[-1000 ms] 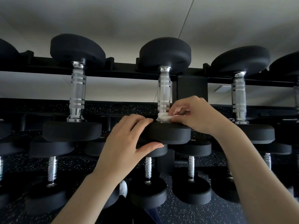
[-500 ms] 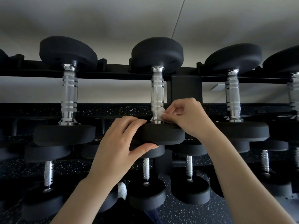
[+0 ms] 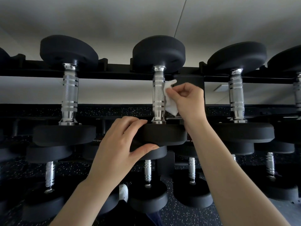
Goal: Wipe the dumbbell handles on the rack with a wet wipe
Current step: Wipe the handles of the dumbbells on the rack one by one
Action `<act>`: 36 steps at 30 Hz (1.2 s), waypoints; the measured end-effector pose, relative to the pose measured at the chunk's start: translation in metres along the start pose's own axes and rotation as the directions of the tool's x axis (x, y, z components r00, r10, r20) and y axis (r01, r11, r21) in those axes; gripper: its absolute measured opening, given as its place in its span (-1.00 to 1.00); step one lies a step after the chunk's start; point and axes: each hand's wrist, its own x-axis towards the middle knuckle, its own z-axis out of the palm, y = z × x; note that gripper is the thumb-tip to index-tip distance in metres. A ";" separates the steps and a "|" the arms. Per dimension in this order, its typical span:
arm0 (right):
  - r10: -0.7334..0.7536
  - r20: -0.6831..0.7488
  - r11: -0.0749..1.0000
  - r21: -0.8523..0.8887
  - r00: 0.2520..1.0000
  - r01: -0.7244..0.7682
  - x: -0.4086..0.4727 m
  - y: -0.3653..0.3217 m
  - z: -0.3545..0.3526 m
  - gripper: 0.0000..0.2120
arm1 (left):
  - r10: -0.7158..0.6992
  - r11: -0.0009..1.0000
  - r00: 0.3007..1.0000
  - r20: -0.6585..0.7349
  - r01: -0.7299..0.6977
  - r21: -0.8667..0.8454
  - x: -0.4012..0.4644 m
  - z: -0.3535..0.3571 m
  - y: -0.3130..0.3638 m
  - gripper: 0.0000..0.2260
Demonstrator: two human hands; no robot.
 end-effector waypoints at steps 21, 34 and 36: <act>0.171 0.439 0.746 0.527 0.882 -0.407 0.037 -0.008 0.019 -0.76 | -0.013 1.000 1.000 0.002 0.013 0.004 -0.002 0.002 -0.001 -0.49; 0.156 0.526 0.878 0.313 0.836 -0.361 0.015 0.010 -0.006 -0.86 | 0.002 1.000 1.000 0.000 -0.002 0.008 -0.001 0.002 -0.002 -0.50; 0.172 0.544 0.895 0.262 0.821 -0.361 0.009 0.013 -0.012 -0.92 | 0.000 1.000 1.000 -0.004 0.000 0.007 -0.002 0.002 -0.002 -0.50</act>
